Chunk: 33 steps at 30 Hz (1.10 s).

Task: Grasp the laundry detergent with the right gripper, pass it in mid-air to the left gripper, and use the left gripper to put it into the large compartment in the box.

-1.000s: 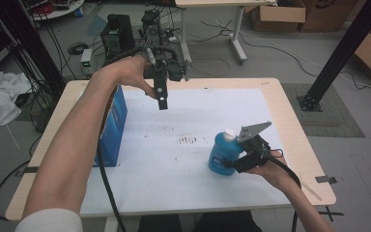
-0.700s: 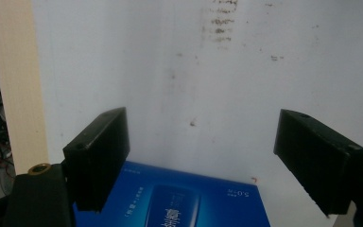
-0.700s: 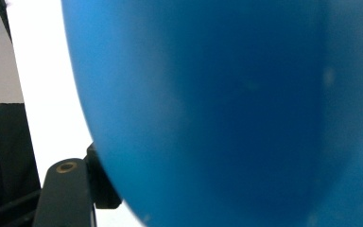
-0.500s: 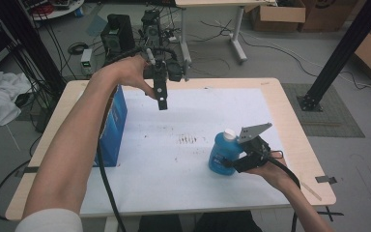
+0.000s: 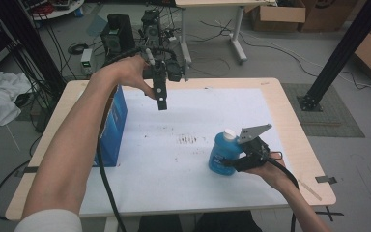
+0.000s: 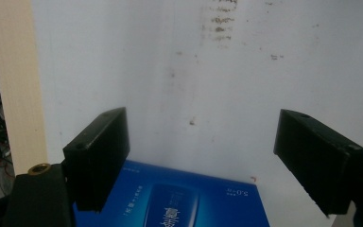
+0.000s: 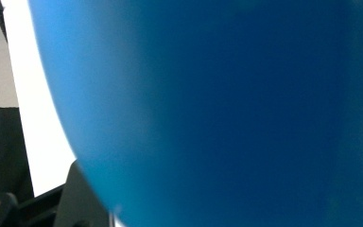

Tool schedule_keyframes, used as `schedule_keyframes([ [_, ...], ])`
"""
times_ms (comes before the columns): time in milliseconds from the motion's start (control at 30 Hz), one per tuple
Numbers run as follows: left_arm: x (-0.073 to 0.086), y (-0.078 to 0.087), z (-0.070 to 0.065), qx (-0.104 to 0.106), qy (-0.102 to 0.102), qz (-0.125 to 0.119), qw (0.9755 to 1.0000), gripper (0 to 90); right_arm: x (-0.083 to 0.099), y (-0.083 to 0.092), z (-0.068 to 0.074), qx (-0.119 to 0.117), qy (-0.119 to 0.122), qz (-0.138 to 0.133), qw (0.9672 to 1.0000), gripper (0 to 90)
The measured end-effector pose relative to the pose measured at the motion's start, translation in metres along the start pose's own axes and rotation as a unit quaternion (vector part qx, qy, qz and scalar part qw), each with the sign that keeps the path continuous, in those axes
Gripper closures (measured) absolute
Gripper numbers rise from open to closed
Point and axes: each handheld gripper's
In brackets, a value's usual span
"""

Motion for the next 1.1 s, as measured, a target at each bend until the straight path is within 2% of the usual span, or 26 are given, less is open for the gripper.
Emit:
schedule_keyframes([
  [233, 0.0021, -0.0001, -0.0003, 0.001, 0.003, -0.001, 1.0, 19.6, 0.0011, -0.0005, -0.001, -0.003, 0.003, -0.005, 1.0, 41.0],
  [333, 0.0031, -0.0002, -0.0005, 0.0, 0.003, -0.003, 1.0, 19.7, 0.0019, -0.0003, -0.0001, 0.001, 0.015, -0.011, 0.9998, 42.5],
  [567, 0.0043, 0.0014, -0.0005, 0.0, 0.004, -0.002, 1.0, 19.9, 0.0057, -0.0004, 0.0, 0.001, 0.021, -0.027, 0.9994, 44.4],
  [1100, 0.0035, 0.0019, -0.0012, 0.001, 0.005, -0.007, 1.0, 20.1, 0.0035, -0.0005, -0.0006, -0.003, 0.034, -0.026, 0.9991, 45.8],
])
Point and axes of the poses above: each handheld gripper's, and its own axes: y roughly backward along the jaws, x roughly out of its underside, z roughly to its left, and after that the axes turned 5 degrees about z, right-handed
